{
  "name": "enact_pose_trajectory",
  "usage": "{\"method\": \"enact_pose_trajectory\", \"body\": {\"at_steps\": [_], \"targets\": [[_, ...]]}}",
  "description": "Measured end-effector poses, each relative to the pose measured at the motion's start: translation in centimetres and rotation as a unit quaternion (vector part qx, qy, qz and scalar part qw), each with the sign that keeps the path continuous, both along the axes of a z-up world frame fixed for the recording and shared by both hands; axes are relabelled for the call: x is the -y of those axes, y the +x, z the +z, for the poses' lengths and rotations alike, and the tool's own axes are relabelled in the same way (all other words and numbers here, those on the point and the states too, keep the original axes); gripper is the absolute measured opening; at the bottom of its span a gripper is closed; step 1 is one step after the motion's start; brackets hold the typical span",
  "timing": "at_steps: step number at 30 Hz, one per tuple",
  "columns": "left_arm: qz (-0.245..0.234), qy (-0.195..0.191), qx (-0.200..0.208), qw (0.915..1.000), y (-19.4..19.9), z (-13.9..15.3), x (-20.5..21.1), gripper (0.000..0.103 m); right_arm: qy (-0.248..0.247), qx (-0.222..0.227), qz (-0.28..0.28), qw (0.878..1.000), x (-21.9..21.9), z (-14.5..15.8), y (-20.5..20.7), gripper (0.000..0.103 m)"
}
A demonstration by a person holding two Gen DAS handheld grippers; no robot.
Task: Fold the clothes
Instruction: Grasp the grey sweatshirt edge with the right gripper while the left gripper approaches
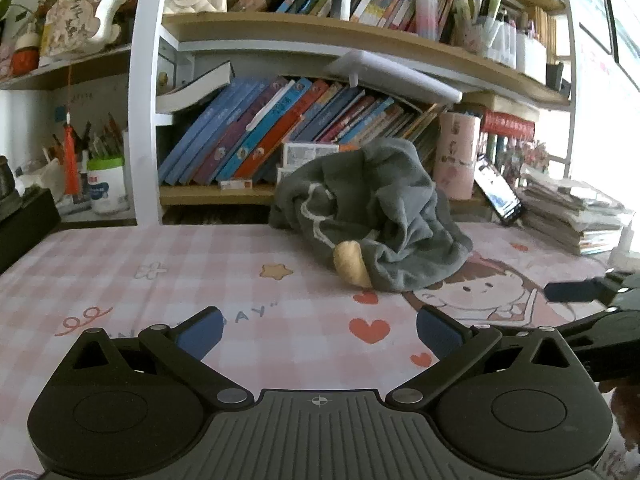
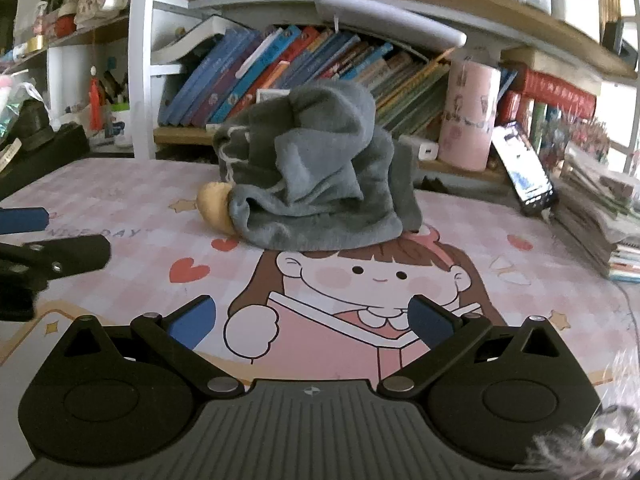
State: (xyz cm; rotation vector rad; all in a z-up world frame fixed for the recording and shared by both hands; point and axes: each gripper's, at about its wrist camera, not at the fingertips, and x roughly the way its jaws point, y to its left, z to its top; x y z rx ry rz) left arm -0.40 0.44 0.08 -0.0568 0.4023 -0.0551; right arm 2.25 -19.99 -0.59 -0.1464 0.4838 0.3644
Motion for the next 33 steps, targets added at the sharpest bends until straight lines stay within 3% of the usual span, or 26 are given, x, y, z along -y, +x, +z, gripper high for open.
{"method": "enact_pose_trajectory", "body": {"at_steps": [4, 15, 22, 28, 31, 32, 33], "targets": [[-0.016, -0.02, 0.007, 0.9996, -0.2, 0.1, -0.4, 0.103, -0.001, 0.0, 0.0, 1.0, 0.0, 0.1, 1.1, 0.103], [-0.027, -0.023, -0.004, 0.9994, 0.2, 0.0, -0.3, 0.103, 0.023, -0.011, 0.016, 1.0, -1.2, 1.8, 6.6, 0.102], [-0.031, -0.024, -0.01, 0.9992, 0.2, -0.1, -0.3, 0.103, 0.024, 0.0, -0.06, 0.998, -0.3, 2.6, 11.8, 0.096], [-0.029, -0.034, -0.008, 0.999, 0.2, 0.0, -0.7, 0.103, 0.063, -0.078, -0.106, 0.989, 1.2, 1.2, 16.6, 0.072], [-0.029, -0.041, -0.01, 0.9987, 0.4, 0.0, -0.9, 0.103, 0.063, -0.103, -0.102, 0.987, 1.0, -0.3, 17.0, 0.051], [-0.03, -0.043, -0.012, 0.9986, 0.4, 0.0, -0.9, 0.103, 0.058, -0.104, -0.091, 0.989, 0.7, -0.4, 16.6, 0.039], [-0.03, -0.045, -0.014, 0.9984, 0.5, 0.0, -1.0, 0.103, 0.056, -0.107, -0.079, 0.99, 0.6, -0.5, 16.1, 0.019]]}}
